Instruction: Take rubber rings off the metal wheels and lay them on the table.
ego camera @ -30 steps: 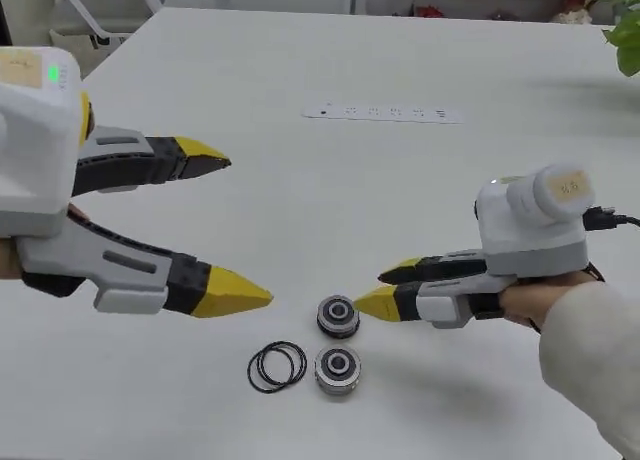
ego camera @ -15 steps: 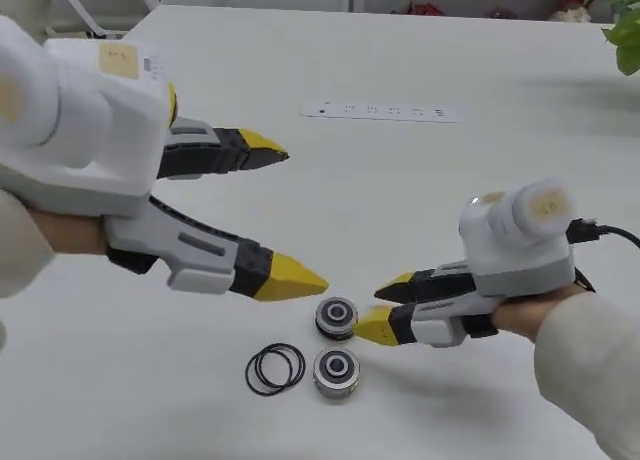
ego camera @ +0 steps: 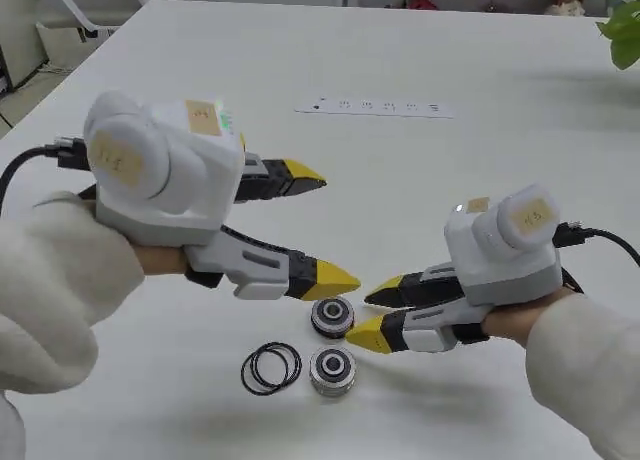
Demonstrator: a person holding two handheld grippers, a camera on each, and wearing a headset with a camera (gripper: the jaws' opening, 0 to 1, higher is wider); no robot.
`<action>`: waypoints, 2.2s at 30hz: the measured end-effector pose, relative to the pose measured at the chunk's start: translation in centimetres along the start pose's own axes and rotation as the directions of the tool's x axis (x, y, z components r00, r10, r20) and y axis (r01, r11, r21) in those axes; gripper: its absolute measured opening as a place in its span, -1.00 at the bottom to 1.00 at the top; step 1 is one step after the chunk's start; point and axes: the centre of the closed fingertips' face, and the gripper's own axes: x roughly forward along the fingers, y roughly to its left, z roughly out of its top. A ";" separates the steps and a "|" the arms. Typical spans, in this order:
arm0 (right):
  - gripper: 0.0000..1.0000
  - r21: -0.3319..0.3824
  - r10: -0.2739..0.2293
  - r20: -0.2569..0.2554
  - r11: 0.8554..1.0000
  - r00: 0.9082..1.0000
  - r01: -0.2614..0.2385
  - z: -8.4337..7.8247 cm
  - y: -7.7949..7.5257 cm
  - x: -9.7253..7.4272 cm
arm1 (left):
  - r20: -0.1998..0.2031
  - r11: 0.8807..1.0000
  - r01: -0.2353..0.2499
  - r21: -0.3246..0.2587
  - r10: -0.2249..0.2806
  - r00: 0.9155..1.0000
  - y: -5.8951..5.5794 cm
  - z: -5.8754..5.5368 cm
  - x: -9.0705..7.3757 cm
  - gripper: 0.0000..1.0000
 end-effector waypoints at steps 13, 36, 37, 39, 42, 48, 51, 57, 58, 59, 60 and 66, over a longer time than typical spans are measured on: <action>-0.44 -0.017 0.008 -0.013 1.000 1.000 -0.008 -0.3 0.4 0.4 | -0.093 0.999 0.039 -0.026 -0.042 0.995 -1.7 -4.7 1.7 0.05; -0.61 -0.061 0.004 -0.012 0.998 1.000 -0.005 -0.2 0.5 0.8 | -0.153 0.997 0.044 -0.066 -0.053 0.987 -2.5 -7.9 3.1 -0.47; -0.61 -0.061 0.004 -0.010 0.998 1.000 -0.004 -0.2 0.5 0.8 | -0.155 0.997 0.043 -0.069 -0.053 0.987 -2.4 -7.9 3.1 -0.49; -0.62 -0.060 0.002 -0.009 0.998 1.000 -0.003 -0.2 0.5 0.8 | -0.149 0.996 0.040 -0.086 -0.053 0.987 -2.4 -8.0 3.2 -0.55; -0.62 -0.058 0.001 -0.008 0.998 1.000 -0.002 -0.2 0.4 0.8 | -0.148 0.995 0.041 -0.092 -0.054 0.987 -2.5 -8.0 3.2 -0.62; -0.64 -0.057 0.002 -0.011 0.998 1.000 -0.003 -0.2 0.4 0.8 | -0.146 0.993 0.042 -0.110 -0.058 0.988 -2.6 -8.1 3.3 -0.64; -0.65 -0.045 0.005 -0.004 0.999 1.000 -0.005 -0.2 0.4 0.9 | -0.144 0.991 0.044 -0.123 -0.062 0.988 -2.6 -8.1 3.3 -0.67; -0.70 -0.036 0.001 -0.005 0.999 1.000 -0.001 -0.3 0.3 0.9 | -0.147 0.989 0.050 -0.141 -0.070 0.987 -2.9 -8.2 3.3 -0.71; -0.72 -0.037 0.001 -0.004 0.999 1.000 -0.001 -0.3 0.3 0.9 | -0.147 0.988 0.049 -0.144 -0.071 0.987 -2.9 -8.2 3.3 -0.71; -0.73 -0.038 0.002 -0.005 0.999 1.000 -0.002 -0.3 0.3 0.9 | -0.147 0.988 0.049 -0.145 -0.070 0.987 -2.9 -8.2 3.3 -0.71; -0.74 -0.040 0.004 -0.006 0.999 1.000 -0.004 -0.3 0.3 0.9 | -0.146 0.988 0.048 -0.146 -0.070 0.987 -2.9 -8.2 3.3 -0.71; -0.78 -0.062 0.000 -0.011 0.998 1.000 -0.001 -0.4 0.2 0.9 | -0.146 0.987 0.045 -0.154 -0.068 0.987 -2.9 -8.3 3.3 -0.71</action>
